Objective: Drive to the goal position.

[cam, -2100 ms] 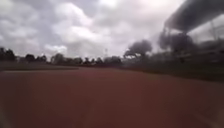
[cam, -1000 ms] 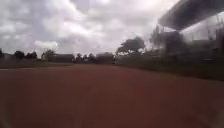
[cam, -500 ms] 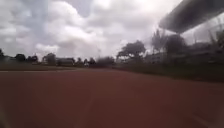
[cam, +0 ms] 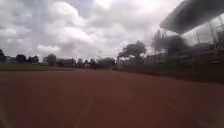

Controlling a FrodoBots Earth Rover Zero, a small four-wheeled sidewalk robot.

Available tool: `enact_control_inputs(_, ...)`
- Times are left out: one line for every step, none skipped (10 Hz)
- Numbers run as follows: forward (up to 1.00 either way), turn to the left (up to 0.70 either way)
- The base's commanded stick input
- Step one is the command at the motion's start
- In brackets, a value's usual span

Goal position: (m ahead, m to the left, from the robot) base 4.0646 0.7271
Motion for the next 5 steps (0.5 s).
enact_control_inputs(0.70,-0.35)
enact_control_inputs(0.70,-0.35)
enact_control_inputs(0.70,-0.35)
enact_control_inputs(0.70,-0.35)
enact_control_inputs(0.70,-0.35)
